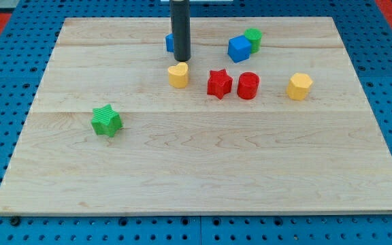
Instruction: Separate the green circle and blue cube
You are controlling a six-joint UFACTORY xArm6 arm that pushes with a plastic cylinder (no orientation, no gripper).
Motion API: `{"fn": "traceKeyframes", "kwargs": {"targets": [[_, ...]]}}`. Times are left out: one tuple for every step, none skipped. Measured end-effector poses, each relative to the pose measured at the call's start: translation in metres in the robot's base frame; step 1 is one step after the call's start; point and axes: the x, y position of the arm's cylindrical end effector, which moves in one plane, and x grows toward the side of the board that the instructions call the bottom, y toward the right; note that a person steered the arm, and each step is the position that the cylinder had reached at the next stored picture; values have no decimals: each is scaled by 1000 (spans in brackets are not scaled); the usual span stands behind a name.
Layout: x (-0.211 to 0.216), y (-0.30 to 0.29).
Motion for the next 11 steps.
{"fn": "traceKeyframes", "kwargs": {"targets": [[19,-14],[26,-16],[28,-16],[31,-17],[34,-17],[35,-19],[41,-17],[29,-18],[8,-12],[9,19],[8,40]]}}
